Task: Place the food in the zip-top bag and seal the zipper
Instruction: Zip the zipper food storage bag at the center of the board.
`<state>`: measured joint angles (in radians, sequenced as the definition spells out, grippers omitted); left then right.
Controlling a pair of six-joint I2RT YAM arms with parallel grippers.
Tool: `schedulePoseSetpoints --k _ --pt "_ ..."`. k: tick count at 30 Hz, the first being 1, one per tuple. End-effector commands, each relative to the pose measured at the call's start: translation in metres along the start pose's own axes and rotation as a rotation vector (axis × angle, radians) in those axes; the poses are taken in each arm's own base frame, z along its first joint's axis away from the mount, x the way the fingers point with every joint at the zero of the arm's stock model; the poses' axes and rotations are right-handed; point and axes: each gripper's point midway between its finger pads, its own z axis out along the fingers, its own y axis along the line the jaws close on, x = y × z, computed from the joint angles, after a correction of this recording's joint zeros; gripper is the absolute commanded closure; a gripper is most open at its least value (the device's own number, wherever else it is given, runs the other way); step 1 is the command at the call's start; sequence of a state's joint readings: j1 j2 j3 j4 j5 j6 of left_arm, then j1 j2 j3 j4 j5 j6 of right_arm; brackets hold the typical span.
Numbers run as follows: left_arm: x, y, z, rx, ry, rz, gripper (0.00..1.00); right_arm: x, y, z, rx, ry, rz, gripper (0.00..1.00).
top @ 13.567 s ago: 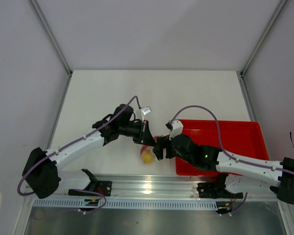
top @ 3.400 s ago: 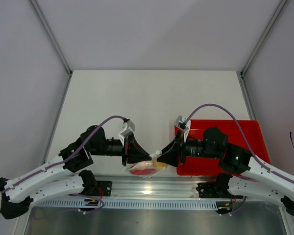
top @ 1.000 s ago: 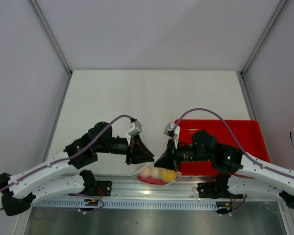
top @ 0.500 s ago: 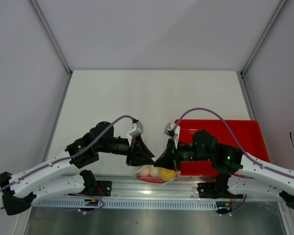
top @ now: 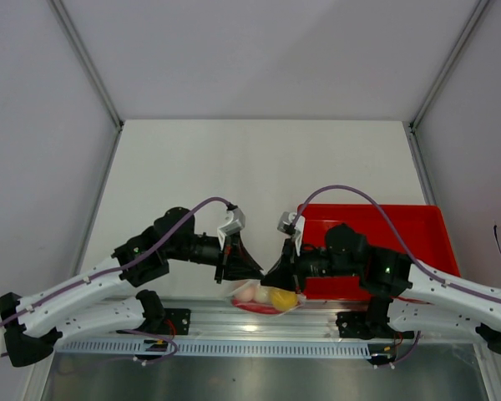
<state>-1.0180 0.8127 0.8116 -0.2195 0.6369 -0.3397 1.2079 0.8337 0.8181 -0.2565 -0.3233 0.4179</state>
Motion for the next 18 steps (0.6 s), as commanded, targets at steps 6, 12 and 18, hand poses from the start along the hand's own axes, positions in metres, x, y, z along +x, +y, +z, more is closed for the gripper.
schedulePoseSetpoints --k 6,12,18 --pt "0.002 -0.003 0.001 0.023 0.027 0.003 0.99 -0.037 -0.002 -0.006 0.063 -0.200 -0.024 1.00" --pt "0.016 0.010 0.000 -0.037 0.075 -0.016 1.00 -0.040 0.004 -0.002 0.039 -0.239 -0.012 1.00" --pt "0.024 0.015 -0.003 -0.066 0.092 -0.021 0.99 -0.050 0.004 -0.008 0.070 -0.298 -0.007 1.00"
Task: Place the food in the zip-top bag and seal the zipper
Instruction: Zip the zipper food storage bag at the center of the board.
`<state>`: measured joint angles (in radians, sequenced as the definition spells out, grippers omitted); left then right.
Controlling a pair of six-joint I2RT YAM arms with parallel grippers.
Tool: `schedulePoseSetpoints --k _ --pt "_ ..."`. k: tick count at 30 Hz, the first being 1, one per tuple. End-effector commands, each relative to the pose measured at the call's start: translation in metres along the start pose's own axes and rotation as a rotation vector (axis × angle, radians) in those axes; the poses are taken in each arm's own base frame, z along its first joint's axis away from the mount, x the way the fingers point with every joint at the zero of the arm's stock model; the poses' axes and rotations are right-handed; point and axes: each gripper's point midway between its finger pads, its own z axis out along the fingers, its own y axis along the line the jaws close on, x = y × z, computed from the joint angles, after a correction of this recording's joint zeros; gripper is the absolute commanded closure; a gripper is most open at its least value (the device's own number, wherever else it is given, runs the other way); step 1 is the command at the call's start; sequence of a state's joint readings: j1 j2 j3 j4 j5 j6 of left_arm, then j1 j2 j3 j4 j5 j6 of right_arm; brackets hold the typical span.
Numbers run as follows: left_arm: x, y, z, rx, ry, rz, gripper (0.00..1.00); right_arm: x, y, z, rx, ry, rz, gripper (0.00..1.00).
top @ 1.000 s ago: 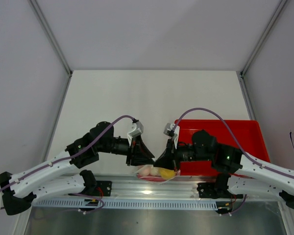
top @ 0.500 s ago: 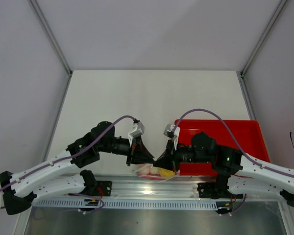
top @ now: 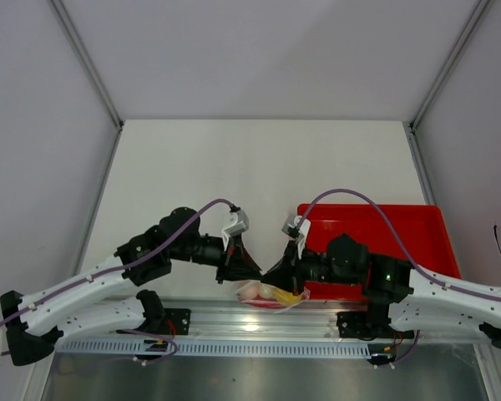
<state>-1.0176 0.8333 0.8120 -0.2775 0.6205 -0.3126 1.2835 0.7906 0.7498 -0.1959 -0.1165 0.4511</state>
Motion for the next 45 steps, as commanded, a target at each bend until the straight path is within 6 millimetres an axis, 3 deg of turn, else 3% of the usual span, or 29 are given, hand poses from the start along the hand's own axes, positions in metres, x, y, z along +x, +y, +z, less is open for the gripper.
schedulePoseSetpoints --k 1,5,13,16,18,19,21,22,24,25,28,35,39,40,45 --pt "0.012 0.007 -0.004 -0.040 0.042 -0.005 0.99 -0.054 0.018 -0.009 -0.036 -0.217 0.005 1.00" --pt "0.020 0.012 -0.009 -0.071 0.058 -0.010 0.99 -0.065 0.020 -0.022 -0.034 -0.266 0.017 1.00" --pt "0.032 0.016 -0.014 -0.093 0.067 -0.023 0.99 -0.065 0.014 -0.030 0.001 -0.279 0.034 1.00" --pt "0.031 0.013 -0.015 -0.085 0.057 -0.018 0.99 -0.054 0.018 -0.025 -0.020 -0.199 0.018 1.00" --pt "0.026 0.011 -0.015 -0.081 0.043 -0.009 0.99 -0.048 0.010 -0.018 0.023 -0.131 0.009 1.00" --pt "0.025 0.012 -0.015 -0.083 0.044 -0.007 0.99 -0.044 0.014 -0.018 -0.001 -0.093 -0.003 0.96" --pt "0.019 0.010 -0.014 -0.074 0.042 0.004 0.99 -0.041 0.012 -0.018 0.010 -0.058 -0.024 0.72" --pt "0.018 0.009 -0.014 -0.072 0.047 0.004 0.99 -0.032 0.012 -0.018 0.003 -0.019 -0.034 0.43" --pt "0.019 0.007 -0.012 -0.056 0.065 0.003 0.99 -0.025 0.011 -0.018 -0.003 0.010 -0.050 0.22" --pt "0.017 0.005 -0.013 -0.048 0.066 0.010 1.00 -0.020 0.008 -0.020 0.003 0.029 -0.057 0.01" --pt "0.017 0.004 -0.015 -0.045 0.073 0.021 0.99 -0.007 0.003 -0.021 0.014 0.069 -0.057 0.01" --pt "0.014 -0.003 -0.015 -0.015 0.079 0.025 0.99 0.023 0.015 -0.010 -0.109 0.200 -0.068 0.01" --pt "0.011 -0.009 -0.016 0.010 0.074 0.023 1.00 0.029 0.021 -0.003 -0.167 0.237 -0.075 0.17" --pt "0.011 -0.011 -0.016 0.020 0.074 0.022 1.00 0.028 0.021 0.000 -0.166 0.235 -0.077 0.25" --pt "0.011 -0.020 -0.019 0.067 0.076 0.023 0.99 0.023 0.018 0.010 -0.167 0.209 -0.100 0.35"
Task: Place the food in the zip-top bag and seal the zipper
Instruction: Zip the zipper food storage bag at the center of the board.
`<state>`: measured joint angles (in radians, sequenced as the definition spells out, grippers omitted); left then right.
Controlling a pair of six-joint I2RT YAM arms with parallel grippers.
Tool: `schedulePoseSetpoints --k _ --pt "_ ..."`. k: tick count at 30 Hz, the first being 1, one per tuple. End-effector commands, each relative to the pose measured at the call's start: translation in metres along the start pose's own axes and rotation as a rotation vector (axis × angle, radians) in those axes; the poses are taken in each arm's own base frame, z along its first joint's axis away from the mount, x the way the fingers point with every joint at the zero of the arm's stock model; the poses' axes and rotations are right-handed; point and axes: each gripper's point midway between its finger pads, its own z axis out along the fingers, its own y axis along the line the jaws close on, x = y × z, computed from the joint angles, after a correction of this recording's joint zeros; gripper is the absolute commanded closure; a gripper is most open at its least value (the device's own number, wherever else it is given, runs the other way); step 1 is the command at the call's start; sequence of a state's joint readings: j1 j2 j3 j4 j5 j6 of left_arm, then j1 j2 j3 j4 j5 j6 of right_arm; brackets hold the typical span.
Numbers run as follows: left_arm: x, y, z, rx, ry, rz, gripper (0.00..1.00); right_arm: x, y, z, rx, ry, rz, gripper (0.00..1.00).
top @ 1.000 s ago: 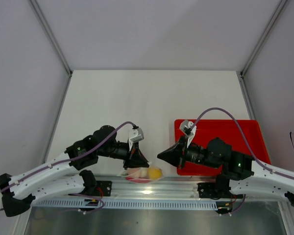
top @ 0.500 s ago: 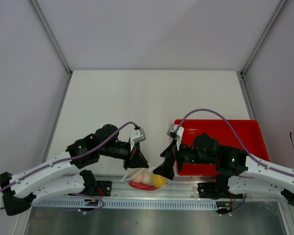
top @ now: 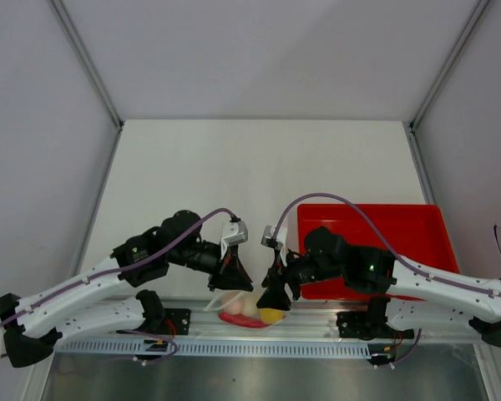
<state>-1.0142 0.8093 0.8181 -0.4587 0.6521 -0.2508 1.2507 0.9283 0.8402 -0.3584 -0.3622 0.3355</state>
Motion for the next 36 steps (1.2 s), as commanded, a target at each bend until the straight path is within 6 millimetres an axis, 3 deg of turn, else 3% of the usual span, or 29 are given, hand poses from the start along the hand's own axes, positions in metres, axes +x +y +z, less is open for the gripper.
schedulePoseSetpoints --k 1,6,19,23,29,36 --pt "-0.019 -0.021 -0.008 0.076 -0.046 0.056 0.99 -0.020 0.009 0.002 -0.058 -0.071 -0.064 0.35" --pt "-0.020 -0.023 -0.010 0.082 -0.053 0.049 0.99 -0.029 0.017 0.005 -0.105 -0.092 -0.090 0.37" --pt "-0.034 -0.036 -0.009 0.144 -0.081 0.047 0.99 -0.025 0.022 0.022 -0.170 -0.053 -0.074 0.63" --pt "-0.035 -0.037 -0.010 0.142 -0.086 0.049 1.00 -0.025 0.020 0.025 -0.169 -0.057 -0.069 1.00" --pt "-0.025 -0.024 -0.006 0.093 -0.055 0.020 0.99 -0.036 0.017 0.022 -0.138 -0.137 -0.041 1.00" --pt "-0.006 -0.003 -0.001 0.006 -0.009 -0.026 0.99 -0.059 -0.002 -0.005 -0.012 -0.364 0.026 1.00"
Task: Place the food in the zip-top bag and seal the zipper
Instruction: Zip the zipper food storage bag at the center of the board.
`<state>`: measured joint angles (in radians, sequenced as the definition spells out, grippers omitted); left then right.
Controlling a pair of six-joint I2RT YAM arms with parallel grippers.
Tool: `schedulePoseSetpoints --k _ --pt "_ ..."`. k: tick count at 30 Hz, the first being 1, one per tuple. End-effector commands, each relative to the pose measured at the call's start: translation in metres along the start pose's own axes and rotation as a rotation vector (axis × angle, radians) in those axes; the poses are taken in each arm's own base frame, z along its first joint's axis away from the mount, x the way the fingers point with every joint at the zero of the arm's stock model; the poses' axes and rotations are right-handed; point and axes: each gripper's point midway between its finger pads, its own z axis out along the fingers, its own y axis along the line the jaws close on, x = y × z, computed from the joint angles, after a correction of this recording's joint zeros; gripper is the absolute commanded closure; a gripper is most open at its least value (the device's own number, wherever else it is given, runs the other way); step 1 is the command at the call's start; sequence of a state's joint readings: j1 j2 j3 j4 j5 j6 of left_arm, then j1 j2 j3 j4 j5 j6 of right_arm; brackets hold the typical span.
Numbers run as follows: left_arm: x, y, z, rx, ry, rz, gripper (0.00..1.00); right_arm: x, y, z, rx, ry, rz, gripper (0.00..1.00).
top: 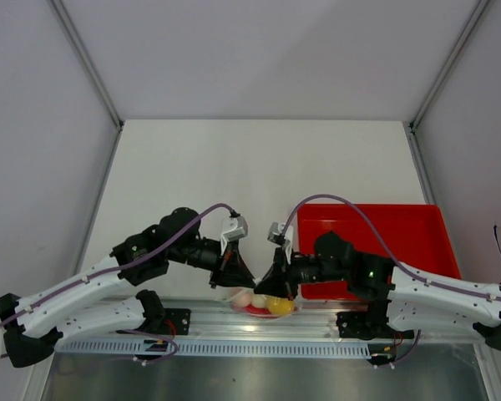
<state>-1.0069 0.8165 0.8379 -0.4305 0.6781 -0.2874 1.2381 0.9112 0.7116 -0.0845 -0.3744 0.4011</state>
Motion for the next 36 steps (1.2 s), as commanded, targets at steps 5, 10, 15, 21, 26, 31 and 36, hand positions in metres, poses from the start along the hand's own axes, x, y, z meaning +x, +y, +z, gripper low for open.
schedulePoseSetpoints --k 5,10,15,21,26,31,36 --pt "0.013 0.007 0.001 -0.024 0.034 -0.022 0.99 -0.061 0.005 -0.023 0.049 -0.267 0.014 1.00" --pt "0.020 0.009 0.000 -0.028 0.045 -0.027 1.00 -0.063 0.008 -0.020 0.036 -0.242 0.007 1.00" --pt "0.015 0.008 -0.006 -0.056 0.019 -0.018 0.99 -0.052 0.003 -0.013 0.049 -0.172 -0.004 1.00" --pt "0.024 0.012 -0.010 -0.086 0.027 -0.032 0.99 -0.066 0.007 -0.028 0.063 -0.228 -0.011 1.00" --pt "0.023 0.009 -0.013 -0.082 0.021 -0.024 0.99 -0.048 0.009 -0.021 0.040 -0.106 -0.019 1.00" --pt "0.007 -0.001 -0.016 -0.059 0.002 0.008 0.99 -0.038 0.021 -0.019 -0.018 0.010 -0.067 0.70" --pt "0.003 -0.004 -0.015 -0.043 0.008 0.013 0.99 -0.034 0.039 -0.019 -0.117 0.080 -0.090 0.62"
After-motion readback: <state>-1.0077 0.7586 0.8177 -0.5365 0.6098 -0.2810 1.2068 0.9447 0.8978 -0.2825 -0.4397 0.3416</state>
